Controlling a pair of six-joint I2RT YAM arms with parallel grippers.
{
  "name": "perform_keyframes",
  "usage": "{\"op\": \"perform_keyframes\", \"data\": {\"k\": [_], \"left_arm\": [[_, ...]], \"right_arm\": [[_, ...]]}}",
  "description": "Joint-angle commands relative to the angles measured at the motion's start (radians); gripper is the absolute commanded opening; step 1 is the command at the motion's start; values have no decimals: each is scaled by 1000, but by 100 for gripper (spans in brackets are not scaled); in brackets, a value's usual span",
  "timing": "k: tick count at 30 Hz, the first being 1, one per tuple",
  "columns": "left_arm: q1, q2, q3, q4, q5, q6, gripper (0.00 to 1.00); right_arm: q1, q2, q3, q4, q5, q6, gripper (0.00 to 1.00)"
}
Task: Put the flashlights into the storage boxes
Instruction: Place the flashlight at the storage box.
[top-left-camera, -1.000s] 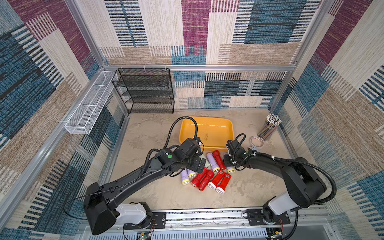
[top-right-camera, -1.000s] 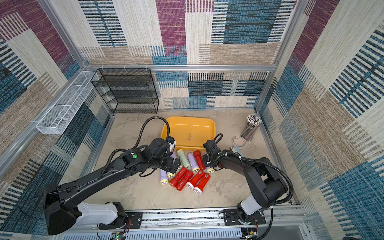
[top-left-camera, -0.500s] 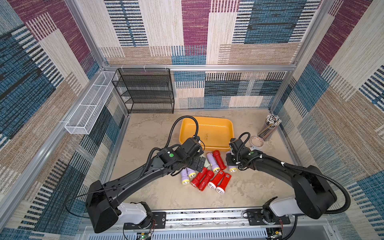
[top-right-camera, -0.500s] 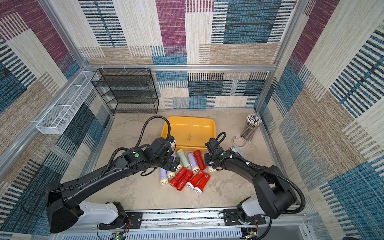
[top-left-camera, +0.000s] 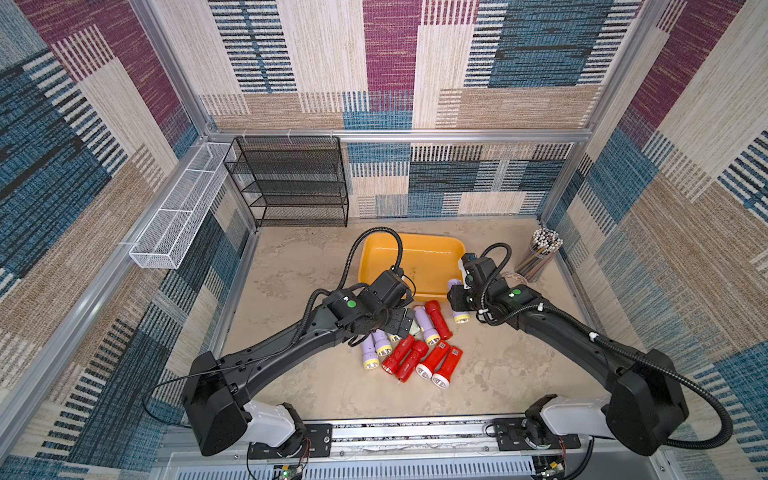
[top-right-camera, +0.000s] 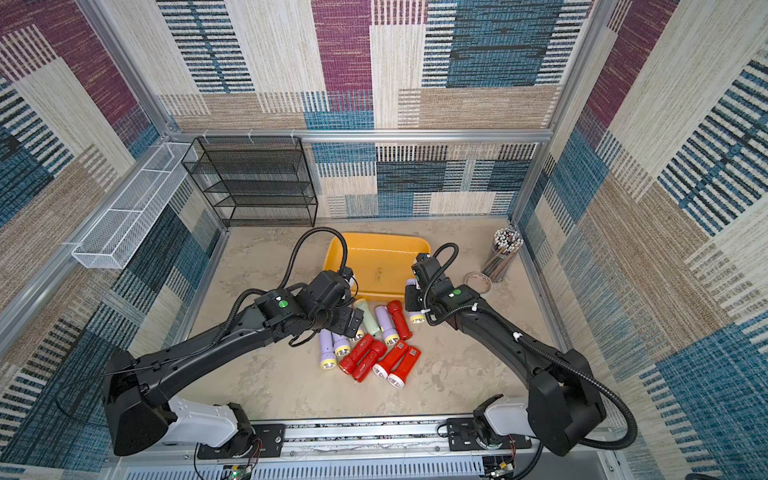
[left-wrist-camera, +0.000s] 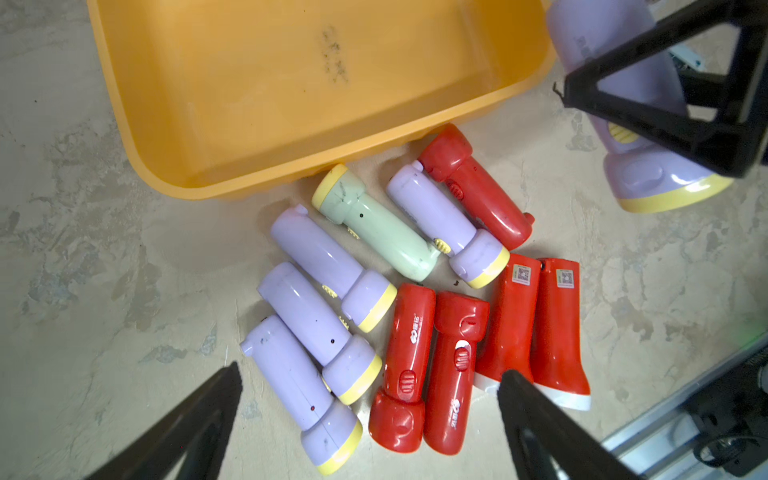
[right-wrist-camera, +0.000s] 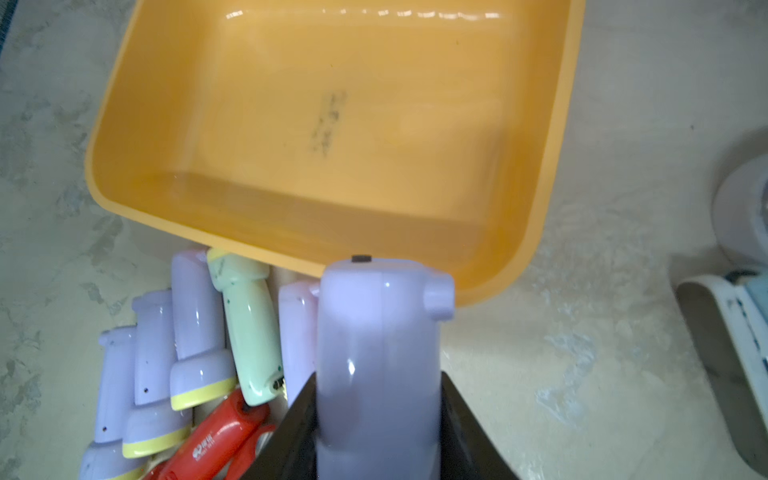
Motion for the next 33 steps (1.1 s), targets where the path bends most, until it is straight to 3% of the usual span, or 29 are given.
{"op": "perform_keyframes", "data": {"k": [1,8,12,20,24,33], "left_arm": [[2,23,43,-20,-26,43,100],[12,86,128,-44,-32,76,100],[18,126,153,-56,-38,92,100],[33,134,132,-64,-29,77,97],[33,112,128,-70,-14,75,97],[34,130,135,-81,3,75,97]], "right_arm": [[0,87,106,3,56,-48,43],[-26,446,460,-28,176,-164,44],[-83,649,688,-66,162,-196,43],[-169,899,935,-138,144,-220,40],[-178,902,950,-172,117,-225,42],[-179,730,707,-131,88,-200,43]]}}
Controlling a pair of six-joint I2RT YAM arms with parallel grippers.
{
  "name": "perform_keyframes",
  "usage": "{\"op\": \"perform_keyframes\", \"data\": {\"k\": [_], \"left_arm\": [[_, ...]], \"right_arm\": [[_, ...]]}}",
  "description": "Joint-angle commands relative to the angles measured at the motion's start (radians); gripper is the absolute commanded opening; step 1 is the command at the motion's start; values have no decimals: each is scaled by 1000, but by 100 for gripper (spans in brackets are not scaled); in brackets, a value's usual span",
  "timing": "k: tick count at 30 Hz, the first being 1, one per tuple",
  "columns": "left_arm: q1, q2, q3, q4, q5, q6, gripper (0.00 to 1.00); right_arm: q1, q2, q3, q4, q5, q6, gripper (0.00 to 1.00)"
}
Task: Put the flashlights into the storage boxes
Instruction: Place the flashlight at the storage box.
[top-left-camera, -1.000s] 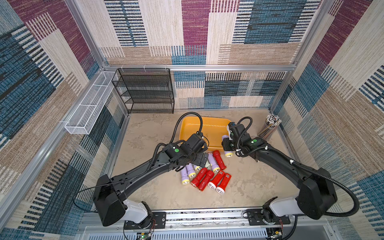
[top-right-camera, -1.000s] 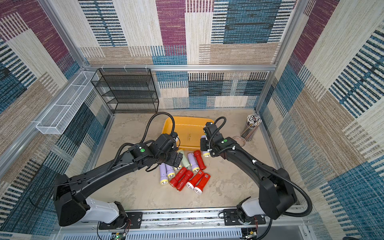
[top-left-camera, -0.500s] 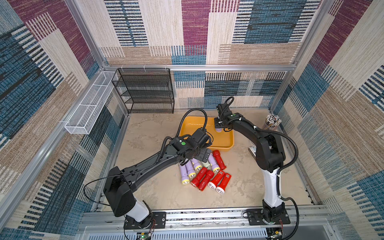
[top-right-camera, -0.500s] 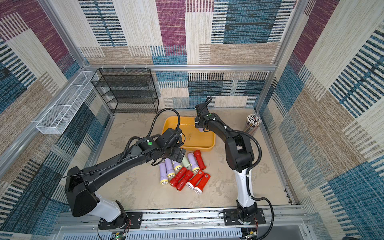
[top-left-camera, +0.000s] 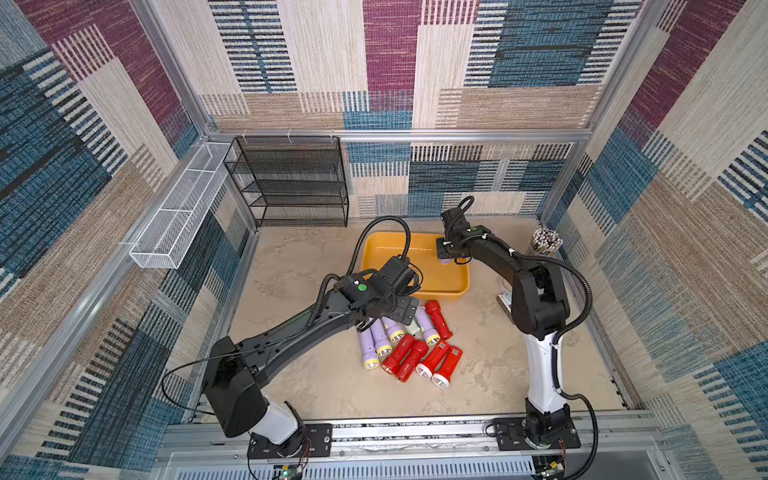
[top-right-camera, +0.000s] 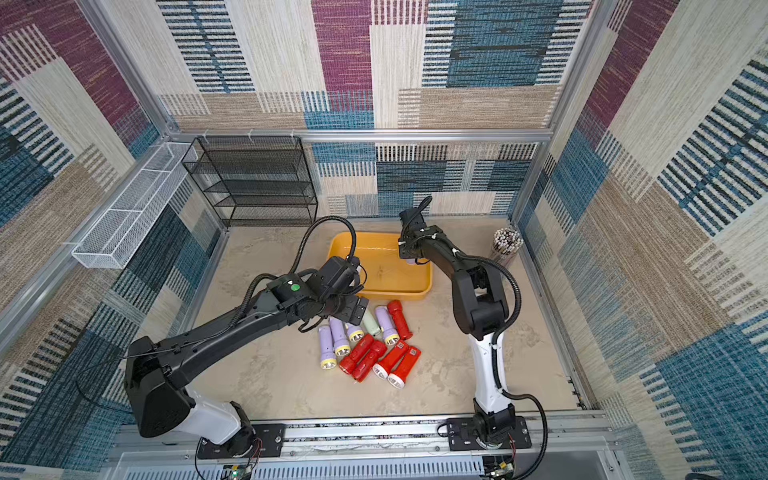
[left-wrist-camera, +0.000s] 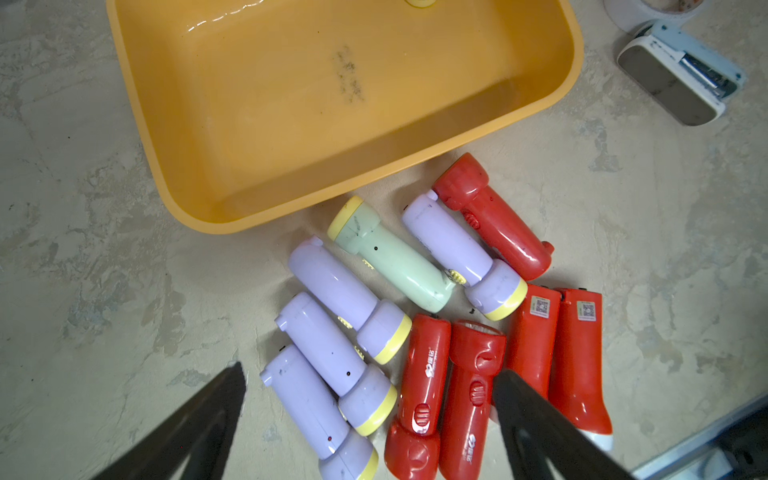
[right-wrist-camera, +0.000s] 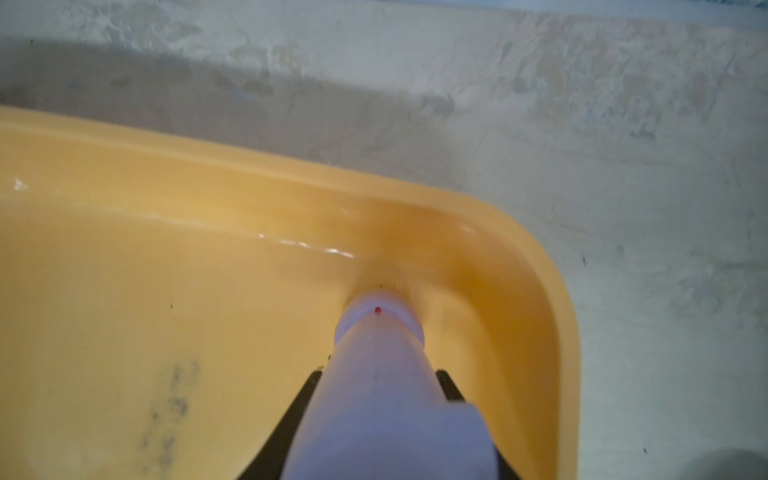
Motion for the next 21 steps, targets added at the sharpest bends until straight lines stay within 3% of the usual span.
{"op": "perform_keyframes", "data": {"k": [1,9,21], "left_arm": [[0,11,7,-31,21,26,97],[0,27,8,-33,64,35,97],[1,93,22,-45,79,45,94]], "right_arm": [[0,-68,-62,-35,-50,12,43],[1,-123,-56,-185,-151,-22,44],[1,135,154,-252,-136,-20,46]]}}
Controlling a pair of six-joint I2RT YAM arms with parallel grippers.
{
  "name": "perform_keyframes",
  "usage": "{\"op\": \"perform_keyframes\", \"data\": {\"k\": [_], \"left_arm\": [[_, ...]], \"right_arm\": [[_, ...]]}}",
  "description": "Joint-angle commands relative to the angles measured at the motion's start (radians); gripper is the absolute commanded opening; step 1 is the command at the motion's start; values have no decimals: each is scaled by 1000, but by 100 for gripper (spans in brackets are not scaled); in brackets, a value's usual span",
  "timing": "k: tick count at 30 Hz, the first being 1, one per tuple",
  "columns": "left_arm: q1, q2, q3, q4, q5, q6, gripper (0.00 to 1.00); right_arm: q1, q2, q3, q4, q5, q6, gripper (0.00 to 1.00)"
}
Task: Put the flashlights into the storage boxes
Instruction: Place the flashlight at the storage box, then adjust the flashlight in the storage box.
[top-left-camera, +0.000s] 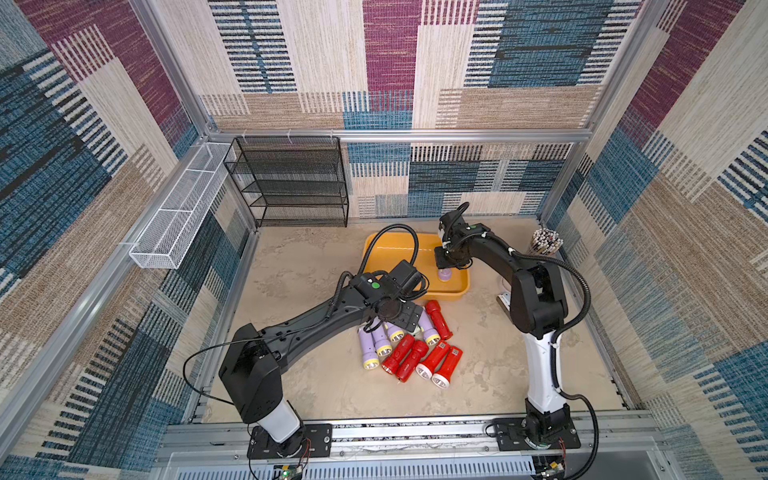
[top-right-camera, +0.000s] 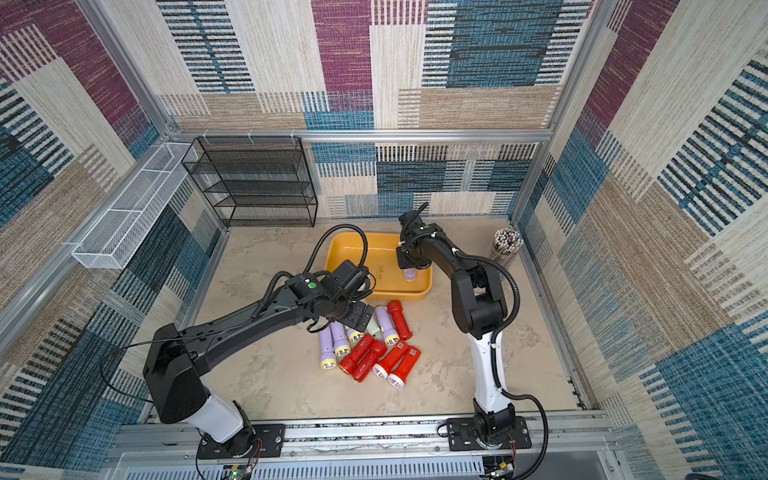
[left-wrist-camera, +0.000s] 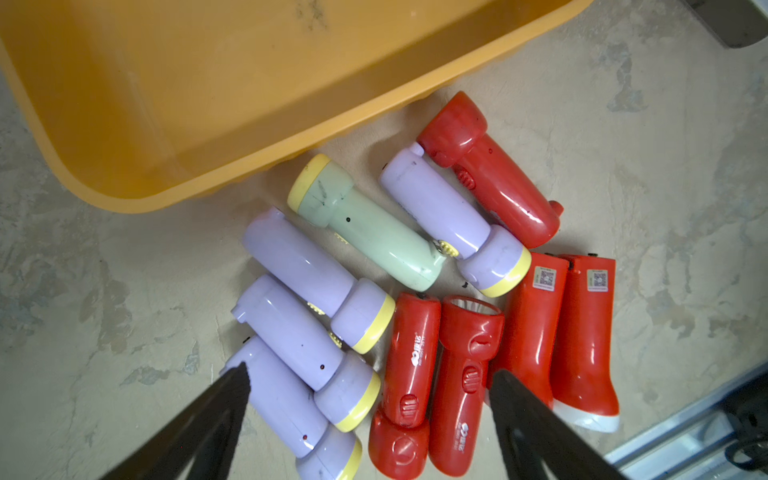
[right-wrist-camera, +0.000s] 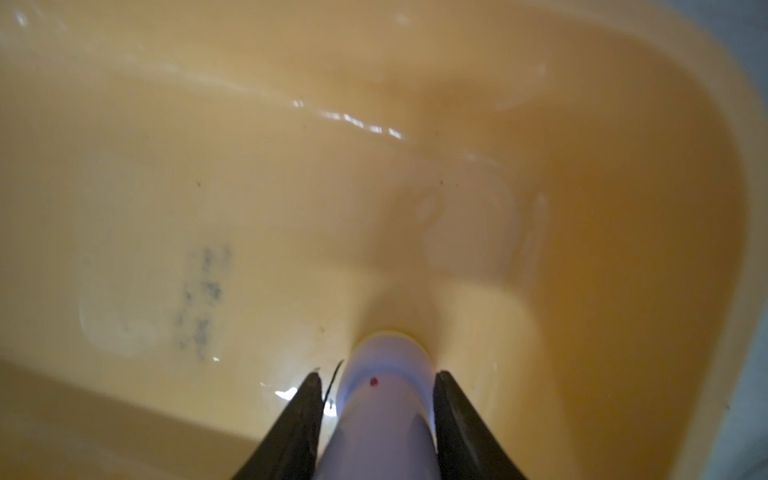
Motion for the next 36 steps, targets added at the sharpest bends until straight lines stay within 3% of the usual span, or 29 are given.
{"op": "perform_keyframes", "data": {"k": [1,13,19,26,31,36], "left_arm": [[1,1,10,-13,-9,37,94],[5,22,20,-15,-12,34,94],[5,23,42,-26,-26,22,94],[6,20,39,-28,-27,16,94],[5,28,38,-33,-17,7,93],[5,19,35,-39,-26,6,93]], "right_arm": [[1,74,67,-66,27,10,46],[-5,198,247,-100,84,-7,55],[-7,138,182,-73,97,-3,58],[-7,9,-30,1,52,5,60],[-7,-11,-141,46,39,19,56],[-7,-10,-142,75,74,33,44]]}}
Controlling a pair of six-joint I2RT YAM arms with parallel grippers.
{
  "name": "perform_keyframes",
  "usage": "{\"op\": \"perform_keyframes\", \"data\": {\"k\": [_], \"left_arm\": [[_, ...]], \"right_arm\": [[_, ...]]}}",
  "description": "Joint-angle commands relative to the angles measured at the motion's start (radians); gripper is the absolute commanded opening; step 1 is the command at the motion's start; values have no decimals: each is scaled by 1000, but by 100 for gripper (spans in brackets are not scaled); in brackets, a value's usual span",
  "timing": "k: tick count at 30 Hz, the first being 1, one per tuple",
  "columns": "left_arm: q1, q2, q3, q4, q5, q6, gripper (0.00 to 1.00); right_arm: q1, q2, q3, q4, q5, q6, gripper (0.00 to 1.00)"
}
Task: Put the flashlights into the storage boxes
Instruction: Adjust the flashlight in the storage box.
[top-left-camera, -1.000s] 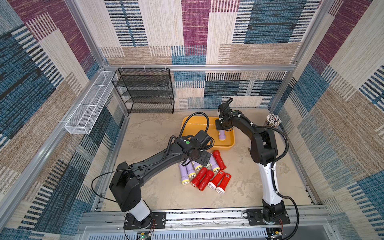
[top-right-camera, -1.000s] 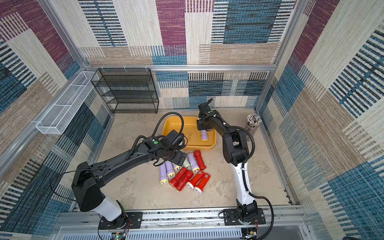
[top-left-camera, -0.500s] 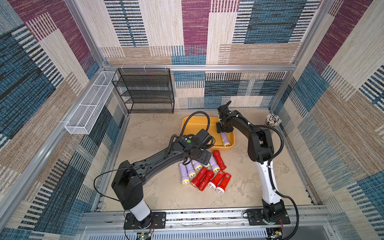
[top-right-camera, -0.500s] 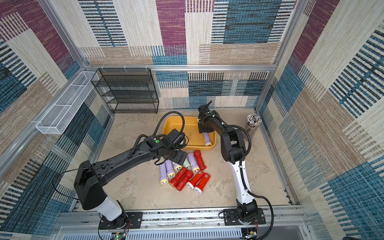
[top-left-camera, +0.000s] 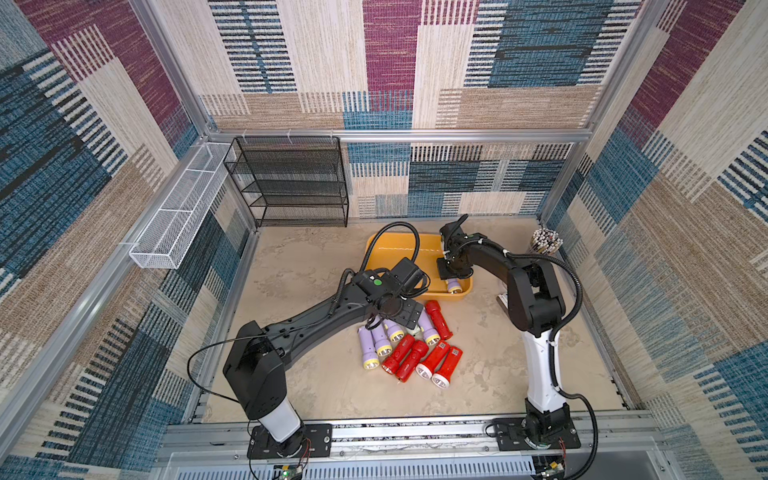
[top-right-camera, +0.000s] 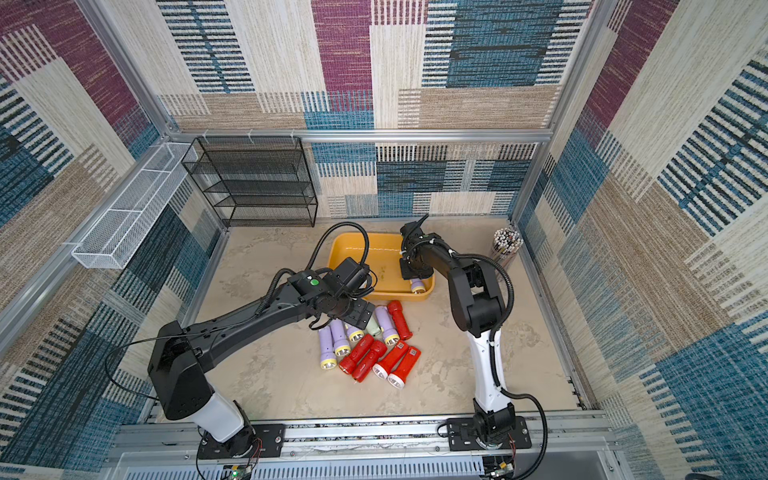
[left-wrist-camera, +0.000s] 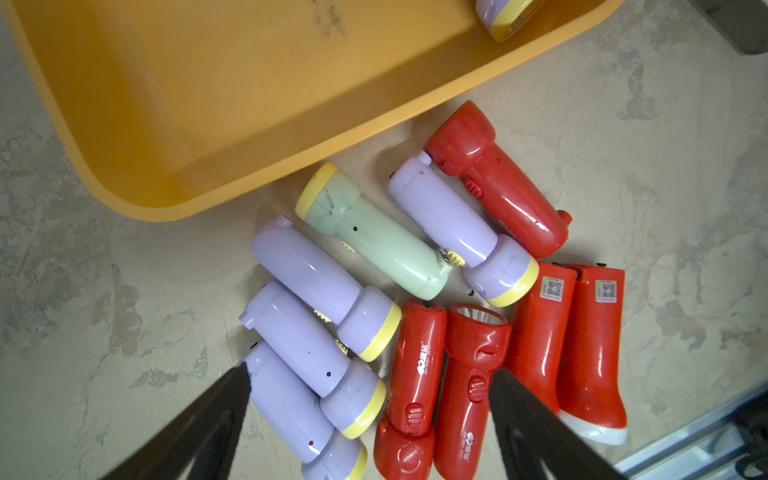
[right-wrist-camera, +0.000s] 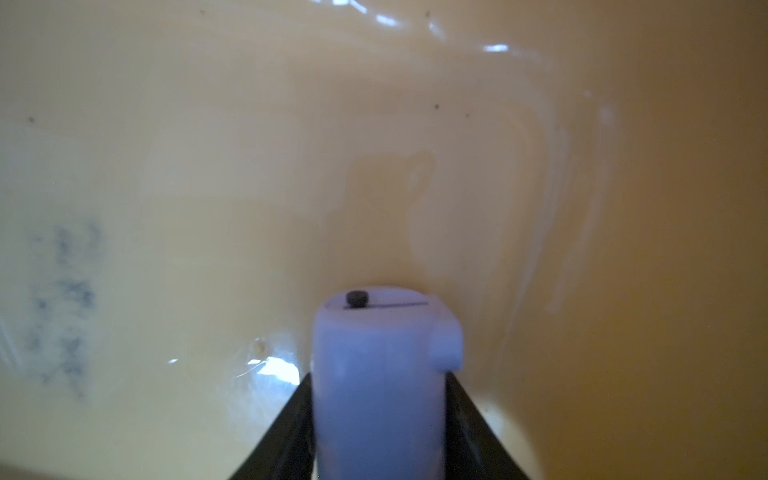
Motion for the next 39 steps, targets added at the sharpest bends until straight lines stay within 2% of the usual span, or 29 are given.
{"op": "perform_keyframes", "data": {"k": [1,12,15,17,19,23,28,36,39], "left_arm": [[1,-11,0,-24,-12,2,93],[2,-23,-10,-33,-39,4,93],[2,-19,-10,-35,-44,5,93],[4,-17,-9,-36,-44,5,93],[4,-13,-8,-37,-44,1,93],[4,-11,-1,-46,-45,-9,93],[4,-35,-4,-43,-33,-26,93],[-30,-95,-13,1,43,-34,93],[-60,-137,-28,30,49,-27,93]], "right_arm": [[2,2,15,36,41,19,44],[-25,229,404,-104,159,-24,45],[-32,268,465,-134,173,-27,50],[-33,269,465,-132,172,-29,61],[-33,246,444,-120,169,-26,66],[-33,130,355,-66,169,-13,67],[-31,-104,173,3,91,7,68],[-5,-536,-358,188,-142,58,68],[35,-653,-497,210,-139,75,68]]}}
